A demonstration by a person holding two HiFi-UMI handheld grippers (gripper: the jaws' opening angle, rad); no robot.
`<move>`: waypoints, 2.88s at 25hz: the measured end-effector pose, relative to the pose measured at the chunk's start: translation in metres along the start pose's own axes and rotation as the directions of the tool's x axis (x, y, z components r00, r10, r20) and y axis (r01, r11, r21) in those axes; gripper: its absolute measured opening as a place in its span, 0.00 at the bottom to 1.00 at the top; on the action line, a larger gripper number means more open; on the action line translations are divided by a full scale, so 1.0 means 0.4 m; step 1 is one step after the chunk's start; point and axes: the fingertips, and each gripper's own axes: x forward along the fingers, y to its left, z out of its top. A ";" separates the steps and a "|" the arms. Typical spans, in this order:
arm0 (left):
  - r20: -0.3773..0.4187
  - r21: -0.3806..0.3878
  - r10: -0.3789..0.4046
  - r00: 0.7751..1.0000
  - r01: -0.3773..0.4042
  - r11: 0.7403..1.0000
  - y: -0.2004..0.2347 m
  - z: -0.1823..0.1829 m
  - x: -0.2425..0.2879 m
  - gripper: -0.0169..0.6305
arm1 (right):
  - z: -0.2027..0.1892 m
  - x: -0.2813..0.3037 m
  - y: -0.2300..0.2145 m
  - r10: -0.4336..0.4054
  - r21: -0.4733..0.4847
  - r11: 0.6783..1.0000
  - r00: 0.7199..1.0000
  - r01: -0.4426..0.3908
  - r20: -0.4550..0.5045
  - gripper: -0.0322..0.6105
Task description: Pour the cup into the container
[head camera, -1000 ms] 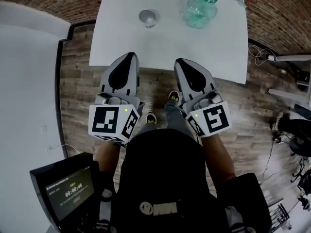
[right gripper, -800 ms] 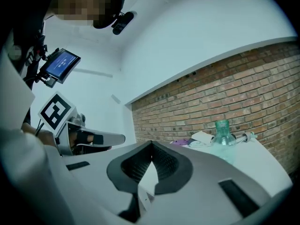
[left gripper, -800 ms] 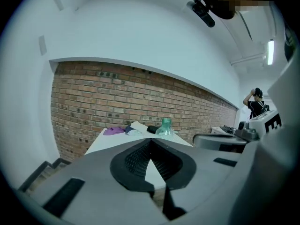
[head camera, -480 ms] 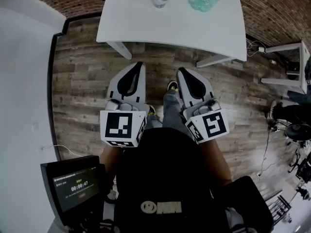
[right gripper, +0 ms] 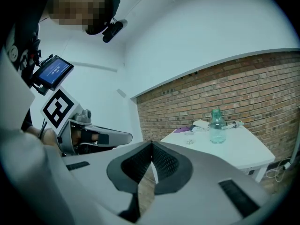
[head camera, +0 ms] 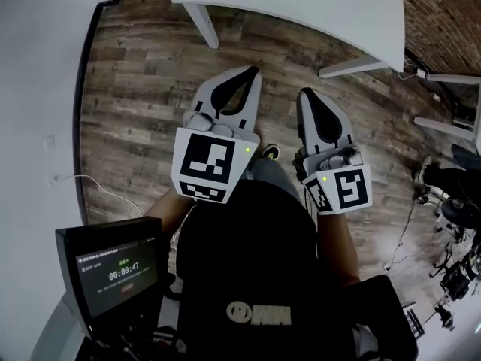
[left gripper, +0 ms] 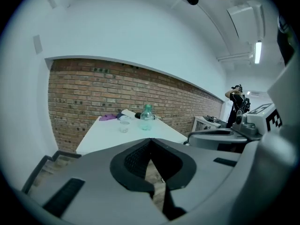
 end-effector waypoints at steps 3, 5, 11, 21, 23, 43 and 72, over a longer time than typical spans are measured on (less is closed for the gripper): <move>-0.007 -0.009 0.000 1.000 0.000 1.000 -0.041 -0.020 -0.037 0.03 | -0.008 -0.069 0.018 0.002 -0.021 1.000 1.000 -0.002 0.003 0.05; -0.007 -0.017 0.005 1.000 -0.005 1.000 -0.075 -0.032 -0.068 0.03 | -0.016 -0.122 0.039 0.007 -0.021 1.000 1.000 -0.007 0.006 0.05; -0.009 -0.022 0.037 0.999 -0.037 0.999 -0.255 -0.068 -0.143 0.03 | -0.059 -0.339 0.043 0.009 0.009 1.000 1.000 -0.009 0.027 0.05; -0.001 0.014 0.077 0.997 -0.077 0.997 -0.435 -0.162 -0.276 0.03 | -0.156 -0.538 0.053 -0.009 0.069 0.998 0.999 0.007 0.030 0.05; 0.020 -0.021 0.048 0.999 -0.048 0.999 -0.474 -0.170 -0.296 0.03 | -0.154 -0.565 0.071 0.000 0.070 0.998 0.999 -0.003 0.039 0.05; 0.044 -0.042 -0.006 0.999 0.008 0.999 -0.494 -0.243 -0.504 0.03 | -0.182 -0.640 0.300 -0.045 0.042 0.998 0.999 0.044 0.023 0.05; 0.075 -0.084 -0.023 0.997 0.029 0.996 -0.526 -0.427 -0.861 0.03 | -0.320 -0.810 0.639 -0.064 -0.029 0.998 0.998 0.064 -0.024 0.05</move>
